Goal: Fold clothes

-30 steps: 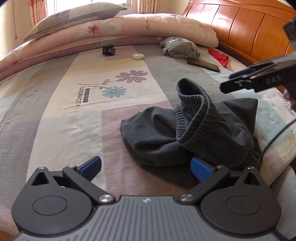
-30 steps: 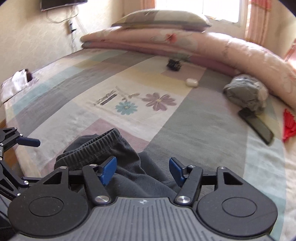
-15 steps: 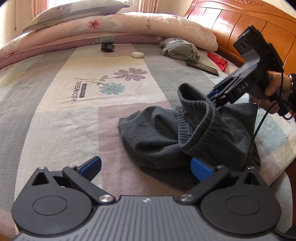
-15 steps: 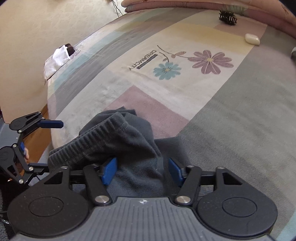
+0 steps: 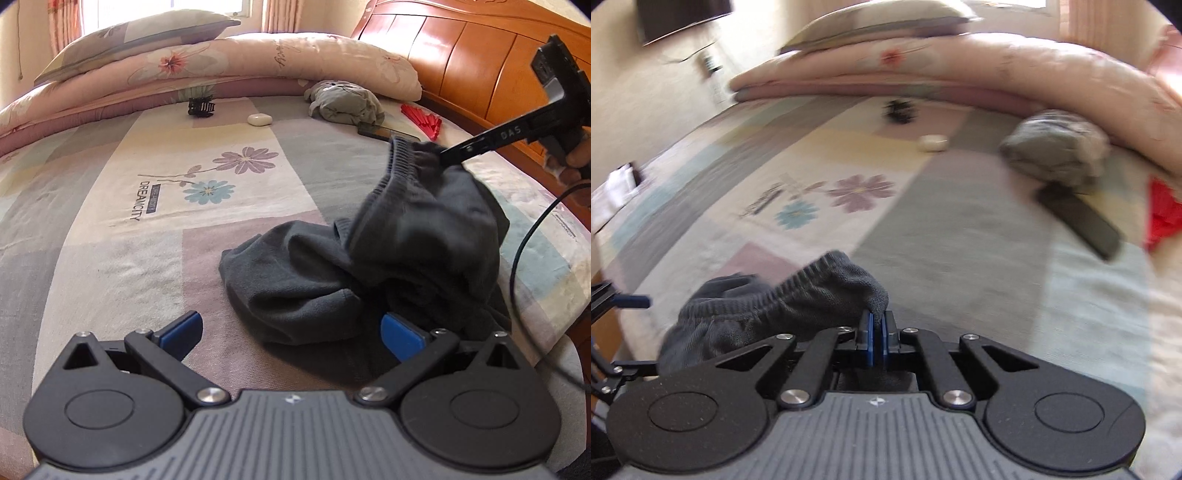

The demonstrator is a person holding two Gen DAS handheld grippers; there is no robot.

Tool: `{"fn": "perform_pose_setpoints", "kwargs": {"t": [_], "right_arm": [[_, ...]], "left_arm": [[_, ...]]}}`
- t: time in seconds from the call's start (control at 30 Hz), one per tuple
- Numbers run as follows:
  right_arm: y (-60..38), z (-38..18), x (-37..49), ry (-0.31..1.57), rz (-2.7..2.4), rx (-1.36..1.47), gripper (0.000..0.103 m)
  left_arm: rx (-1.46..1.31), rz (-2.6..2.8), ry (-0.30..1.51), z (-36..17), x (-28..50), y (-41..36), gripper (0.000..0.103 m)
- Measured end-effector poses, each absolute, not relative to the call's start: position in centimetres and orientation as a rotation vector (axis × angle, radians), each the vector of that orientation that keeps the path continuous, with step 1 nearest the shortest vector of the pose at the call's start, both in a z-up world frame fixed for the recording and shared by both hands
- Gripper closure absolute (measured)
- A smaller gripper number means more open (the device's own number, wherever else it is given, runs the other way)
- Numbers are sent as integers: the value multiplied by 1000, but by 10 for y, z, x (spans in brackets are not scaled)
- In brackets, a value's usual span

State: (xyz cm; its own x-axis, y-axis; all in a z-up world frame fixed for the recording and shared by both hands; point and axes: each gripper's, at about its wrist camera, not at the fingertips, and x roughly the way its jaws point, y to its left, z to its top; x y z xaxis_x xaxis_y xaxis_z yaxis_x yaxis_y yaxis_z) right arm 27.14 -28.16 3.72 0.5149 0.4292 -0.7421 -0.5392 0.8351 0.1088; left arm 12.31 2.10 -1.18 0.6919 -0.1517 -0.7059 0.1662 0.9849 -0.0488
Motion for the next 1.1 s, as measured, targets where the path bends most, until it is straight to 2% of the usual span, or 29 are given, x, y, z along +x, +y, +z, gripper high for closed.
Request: {"fn": "perform_pose_setpoints", "kwargs": {"t": [0.27,0.33,0.43,0.6,0.83,1.1], "right_arm": [[-374,45,247,846,283,-96,98],[-392,42,244,854,208,-108,102],[-419,36,240,877,110,-90,102],[-436,28,222,894,117,-30,102],[-380,21,202,909,293,-20,92],[-306,8,172,921,502,-37,63]], "left_arm": [[69,-219,774,-7,119,1,1],[76,-230,773,-6,118,-3,1],[88,-238,774,-5,118,-8,1],[92,-240,780,-7,118,-10,1],[126,-233,795,-12,122,-16,1],[166,-151,807,-28,133,-17,1]]}}
